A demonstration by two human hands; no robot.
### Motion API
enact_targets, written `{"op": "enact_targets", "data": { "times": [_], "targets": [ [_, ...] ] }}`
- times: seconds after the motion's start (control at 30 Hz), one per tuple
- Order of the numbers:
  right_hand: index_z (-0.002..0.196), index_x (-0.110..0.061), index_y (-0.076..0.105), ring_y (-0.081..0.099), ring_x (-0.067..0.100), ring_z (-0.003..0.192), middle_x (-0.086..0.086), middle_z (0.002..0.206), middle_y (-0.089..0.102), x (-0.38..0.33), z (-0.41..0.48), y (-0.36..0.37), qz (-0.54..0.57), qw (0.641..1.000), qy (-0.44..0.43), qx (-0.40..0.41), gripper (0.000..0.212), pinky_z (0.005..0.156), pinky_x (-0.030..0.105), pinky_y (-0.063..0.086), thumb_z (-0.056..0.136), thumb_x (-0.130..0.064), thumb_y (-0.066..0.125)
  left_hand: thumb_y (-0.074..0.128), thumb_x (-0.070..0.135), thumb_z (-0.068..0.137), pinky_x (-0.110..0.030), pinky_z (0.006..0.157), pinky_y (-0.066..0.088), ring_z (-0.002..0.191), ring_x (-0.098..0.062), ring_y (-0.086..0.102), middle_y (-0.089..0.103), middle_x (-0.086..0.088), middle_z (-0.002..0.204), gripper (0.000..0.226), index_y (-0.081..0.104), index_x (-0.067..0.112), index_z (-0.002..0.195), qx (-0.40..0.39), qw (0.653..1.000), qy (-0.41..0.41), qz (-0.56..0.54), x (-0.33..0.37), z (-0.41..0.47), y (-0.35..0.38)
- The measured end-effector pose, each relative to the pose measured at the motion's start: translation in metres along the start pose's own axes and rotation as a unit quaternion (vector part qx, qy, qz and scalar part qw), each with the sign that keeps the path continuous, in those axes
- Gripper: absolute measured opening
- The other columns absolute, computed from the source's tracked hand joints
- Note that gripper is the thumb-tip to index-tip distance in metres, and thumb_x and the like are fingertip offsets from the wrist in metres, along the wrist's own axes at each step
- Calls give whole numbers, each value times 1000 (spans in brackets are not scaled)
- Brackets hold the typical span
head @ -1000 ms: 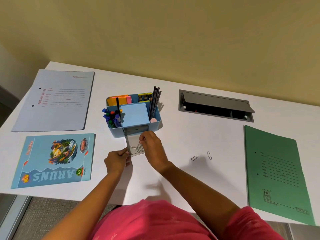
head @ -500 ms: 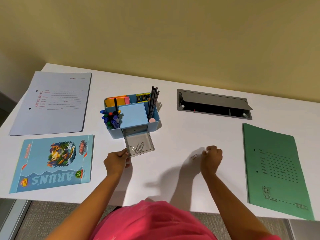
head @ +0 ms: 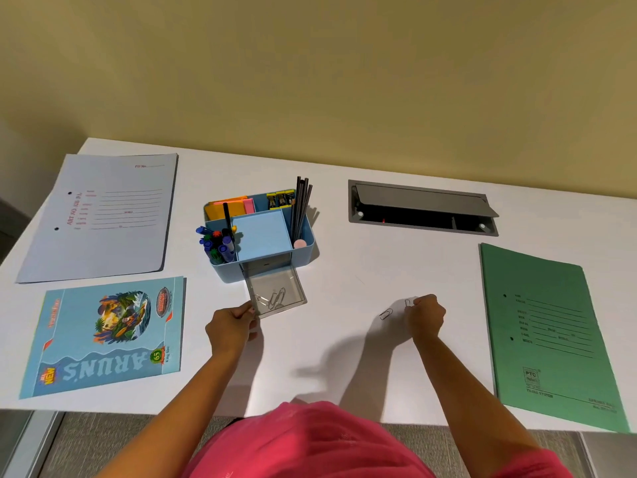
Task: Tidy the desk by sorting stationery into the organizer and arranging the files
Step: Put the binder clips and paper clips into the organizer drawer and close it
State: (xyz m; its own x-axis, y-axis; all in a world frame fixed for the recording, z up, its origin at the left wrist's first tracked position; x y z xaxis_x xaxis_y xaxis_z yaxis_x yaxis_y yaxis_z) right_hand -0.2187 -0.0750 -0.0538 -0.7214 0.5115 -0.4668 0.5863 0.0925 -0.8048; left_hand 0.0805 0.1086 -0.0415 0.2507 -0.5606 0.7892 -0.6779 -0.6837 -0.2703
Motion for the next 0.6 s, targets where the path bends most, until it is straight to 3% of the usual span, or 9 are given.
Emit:
{"op": "enact_targets", "data": {
  "times": [0.07, 0.13, 0.3, 0.43, 0.47, 0.57, 0.6],
  "targets": [
    [109, 7, 58, 61, 40, 105, 26, 112, 62, -6, 2, 0, -20, 1000, 10, -21, 24, 83, 38, 50, 89, -5, 57, 60, 9, 91, -22, 55, 56, 74, -30, 65, 68, -10, 78, 21, 69, 1, 109, 1, 1000, 0, 2, 1, 0, 0],
    [107, 5, 60, 60, 38, 107, 23, 110, 64, -14, -5, 3, -37, 999, -9, -31, 22, 84, 37, 50, 92, -10, 55, 60, 8, 91, -31, 69, 57, 76, -31, 66, 68, -13, 84, 23, 68, 0, 111, 2, 1000, -2, 2, 1, 0, 1],
    [90, -3, 64, 62, 33, 89, 17, 91, 66, -51, -57, 35, -23, 963, -267, -6, 9, 79, 36, 47, 90, -9, 57, 60, 9, 91, -33, 73, 56, 77, -32, 66, 68, -14, 86, 24, 67, 1, 112, 1, 1000, -5, -4, 1, 0, 1],
    [85, -13, 62, 62, 23, 76, 8, 84, 64, -91, -108, 50, 51, 929, -363, -49, 3, 69, 33, 49, 86, -11, 62, 61, 8, 90, -34, 72, 55, 78, -32, 65, 68, -15, 85, 23, 67, 1, 112, 3, 1000, -8, -10, 1, -1, 1],
    [85, -13, 62, 60, 20, 75, 7, 85, 64, -99, -119, 53, 64, 919, -382, -66, 3, 68, 31, 50, 87, -10, 62, 61, 8, 90, -34, 72, 55, 78, -32, 65, 68, -14, 85, 24, 67, 1, 112, 3, 1000, -10, -11, 1, -2, 1],
    [94, -11, 63, 55, 12, 81, 6, 96, 60, -116, -142, 63, 57, 903, -406, -130, 5, 62, 8, 41, 91, -15, 60, 61, 9, 90, -33, 71, 56, 77, -31, 66, 68, -14, 86, 24, 67, 1, 112, 7, 1000, -16, -10, 2, -2, 1],
    [97, -12, 62, 54, 11, 83, 6, 99, 60, -118, -147, 67, 52, 899, -410, -144, 7, 64, 8, 40, 92, -17, 60, 61, 9, 90, -32, 70, 56, 76, -30, 66, 68, -13, 87, 25, 67, 1, 113, 7, 1000, -17, -6, 2, -2, 1]
  ]
}}
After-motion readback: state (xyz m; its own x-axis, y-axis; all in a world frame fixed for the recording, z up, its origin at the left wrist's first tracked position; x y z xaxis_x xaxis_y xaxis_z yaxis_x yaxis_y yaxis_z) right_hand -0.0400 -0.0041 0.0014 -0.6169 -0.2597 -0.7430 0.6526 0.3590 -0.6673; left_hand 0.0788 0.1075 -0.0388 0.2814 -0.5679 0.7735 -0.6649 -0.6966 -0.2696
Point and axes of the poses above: each hand's wrist, its own z-axis towards the middle knuckle, its own y-axis out of the palm, x = y × z, the point moved 2 cm from there along z, towards the middle knuckle
